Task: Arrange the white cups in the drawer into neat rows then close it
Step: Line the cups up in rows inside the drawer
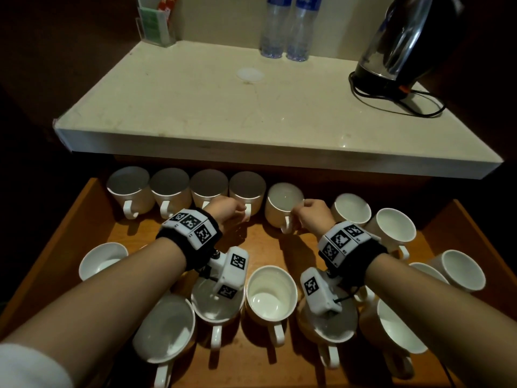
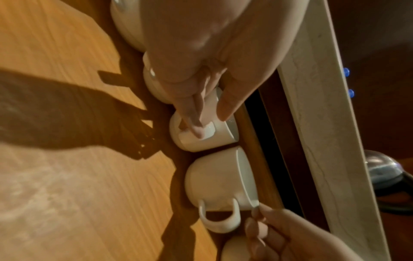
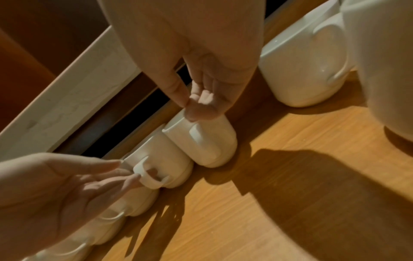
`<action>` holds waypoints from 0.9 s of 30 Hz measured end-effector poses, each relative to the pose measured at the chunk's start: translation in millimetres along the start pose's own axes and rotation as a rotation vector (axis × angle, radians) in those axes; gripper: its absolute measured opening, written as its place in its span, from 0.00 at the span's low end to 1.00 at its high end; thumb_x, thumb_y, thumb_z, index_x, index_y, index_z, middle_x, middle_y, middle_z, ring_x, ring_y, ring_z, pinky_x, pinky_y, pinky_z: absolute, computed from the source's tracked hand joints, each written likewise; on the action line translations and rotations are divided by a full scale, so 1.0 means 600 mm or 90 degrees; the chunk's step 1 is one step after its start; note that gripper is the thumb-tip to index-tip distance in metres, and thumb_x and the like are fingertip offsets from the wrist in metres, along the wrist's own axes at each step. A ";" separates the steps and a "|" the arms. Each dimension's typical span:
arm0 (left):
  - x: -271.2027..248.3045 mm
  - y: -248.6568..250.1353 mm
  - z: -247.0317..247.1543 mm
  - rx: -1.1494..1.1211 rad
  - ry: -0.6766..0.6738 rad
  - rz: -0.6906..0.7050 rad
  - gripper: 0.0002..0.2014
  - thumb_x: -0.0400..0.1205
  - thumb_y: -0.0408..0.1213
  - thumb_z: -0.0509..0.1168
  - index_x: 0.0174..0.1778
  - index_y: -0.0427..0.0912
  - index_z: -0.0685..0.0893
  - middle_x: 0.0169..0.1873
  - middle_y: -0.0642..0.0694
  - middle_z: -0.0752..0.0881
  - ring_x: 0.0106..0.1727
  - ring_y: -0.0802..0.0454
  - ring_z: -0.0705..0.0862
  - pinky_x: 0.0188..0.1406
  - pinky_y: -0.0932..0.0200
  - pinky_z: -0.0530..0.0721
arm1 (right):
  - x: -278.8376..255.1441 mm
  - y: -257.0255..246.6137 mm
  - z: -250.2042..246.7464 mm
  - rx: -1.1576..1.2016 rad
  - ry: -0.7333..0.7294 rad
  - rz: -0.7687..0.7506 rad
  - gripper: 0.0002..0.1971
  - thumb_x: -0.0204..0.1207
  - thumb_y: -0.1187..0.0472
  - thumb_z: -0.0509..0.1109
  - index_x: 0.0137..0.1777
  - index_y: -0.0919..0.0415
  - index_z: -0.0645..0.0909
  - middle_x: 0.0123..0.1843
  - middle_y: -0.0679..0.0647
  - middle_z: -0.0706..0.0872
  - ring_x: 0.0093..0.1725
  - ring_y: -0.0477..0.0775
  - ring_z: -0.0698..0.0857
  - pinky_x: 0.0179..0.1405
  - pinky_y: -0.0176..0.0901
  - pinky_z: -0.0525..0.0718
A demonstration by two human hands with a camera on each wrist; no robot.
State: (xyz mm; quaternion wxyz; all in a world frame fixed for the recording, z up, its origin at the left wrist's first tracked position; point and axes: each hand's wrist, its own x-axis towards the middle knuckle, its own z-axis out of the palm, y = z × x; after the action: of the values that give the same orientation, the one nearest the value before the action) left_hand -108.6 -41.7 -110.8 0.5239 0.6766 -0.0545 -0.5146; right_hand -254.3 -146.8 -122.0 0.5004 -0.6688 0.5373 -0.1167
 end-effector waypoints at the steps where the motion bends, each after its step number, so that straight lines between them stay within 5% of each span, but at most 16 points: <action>1: -0.001 0.000 0.000 0.004 0.002 0.004 0.08 0.82 0.23 0.56 0.38 0.33 0.76 0.33 0.37 0.79 0.31 0.50 0.82 0.19 0.68 0.81 | 0.003 0.003 -0.001 -0.007 0.007 0.004 0.09 0.74 0.68 0.62 0.33 0.63 0.78 0.29 0.61 0.83 0.32 0.60 0.84 0.42 0.53 0.86; 5: 0.000 -0.002 -0.003 0.027 0.016 -0.009 0.11 0.81 0.25 0.57 0.34 0.34 0.78 0.20 0.41 0.80 0.15 0.55 0.80 0.29 0.63 0.80 | 0.010 0.008 -0.004 -0.004 0.027 0.041 0.09 0.75 0.67 0.66 0.33 0.62 0.75 0.27 0.58 0.79 0.27 0.57 0.79 0.37 0.50 0.82; 7: -0.002 -0.003 -0.004 0.042 0.023 -0.017 0.11 0.82 0.26 0.57 0.34 0.35 0.79 0.17 0.44 0.80 0.16 0.56 0.80 0.26 0.64 0.80 | 0.009 0.008 -0.005 0.022 0.013 0.057 0.14 0.74 0.69 0.68 0.29 0.62 0.72 0.26 0.58 0.78 0.26 0.55 0.77 0.32 0.46 0.77; 9: -0.005 -0.003 -0.003 0.049 0.025 -0.025 0.10 0.82 0.28 0.57 0.36 0.36 0.79 0.27 0.42 0.82 0.24 0.54 0.80 0.22 0.66 0.80 | 0.009 0.010 -0.006 0.054 0.001 0.060 0.15 0.73 0.71 0.71 0.29 0.63 0.71 0.28 0.59 0.80 0.29 0.54 0.78 0.32 0.41 0.76; 11: -0.007 -0.004 -0.002 0.047 0.037 -0.026 0.10 0.83 0.30 0.57 0.37 0.36 0.79 0.33 0.41 0.82 0.29 0.54 0.77 0.18 0.69 0.79 | 0.012 0.012 -0.005 0.085 -0.010 0.065 0.10 0.72 0.71 0.74 0.40 0.67 0.73 0.36 0.60 0.83 0.32 0.53 0.83 0.30 0.37 0.81; 13: -0.008 -0.004 -0.001 0.043 0.045 -0.025 0.11 0.84 0.31 0.56 0.36 0.37 0.77 0.33 0.44 0.80 0.29 0.55 0.75 0.18 0.69 0.79 | 0.021 0.015 -0.003 0.118 -0.009 0.083 0.20 0.70 0.70 0.76 0.55 0.64 0.69 0.45 0.61 0.83 0.38 0.54 0.87 0.30 0.40 0.85; 18: -0.009 -0.010 -0.007 0.055 0.052 -0.017 0.14 0.84 0.33 0.56 0.32 0.39 0.76 0.32 0.45 0.79 0.31 0.53 0.74 0.32 0.64 0.76 | 0.037 0.011 0.017 0.072 0.030 0.080 0.29 0.67 0.64 0.80 0.64 0.63 0.68 0.54 0.62 0.84 0.52 0.63 0.88 0.54 0.57 0.87; 21: -0.009 -0.017 -0.011 0.063 0.048 -0.030 0.12 0.84 0.36 0.58 0.35 0.39 0.80 0.33 0.45 0.81 0.34 0.52 0.77 0.32 0.59 0.80 | 0.040 0.004 0.020 0.061 0.037 0.072 0.30 0.69 0.64 0.78 0.68 0.65 0.67 0.46 0.59 0.85 0.49 0.63 0.89 0.54 0.57 0.88; 25: -0.017 -0.025 -0.014 0.092 0.029 -0.046 0.12 0.85 0.36 0.57 0.38 0.37 0.80 0.32 0.45 0.80 0.30 0.53 0.75 0.28 0.62 0.78 | 0.040 0.000 0.011 0.070 0.043 0.070 0.31 0.73 0.67 0.73 0.73 0.66 0.63 0.33 0.54 0.81 0.31 0.51 0.85 0.32 0.43 0.83; 27: -0.020 -0.023 -0.014 0.096 0.029 -0.039 0.12 0.85 0.36 0.57 0.37 0.37 0.80 0.34 0.45 0.81 0.32 0.53 0.75 0.32 0.63 0.77 | 0.039 -0.002 0.010 0.064 0.054 0.065 0.31 0.74 0.67 0.72 0.74 0.67 0.63 0.32 0.54 0.80 0.31 0.51 0.85 0.32 0.42 0.82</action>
State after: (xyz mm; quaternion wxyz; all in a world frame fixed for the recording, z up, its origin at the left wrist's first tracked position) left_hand -114.2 -22.5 -114.6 0.4564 0.7270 -0.0603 -0.5094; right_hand -240.3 -163.2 -132.7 0.5155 -0.6090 0.5849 -0.1458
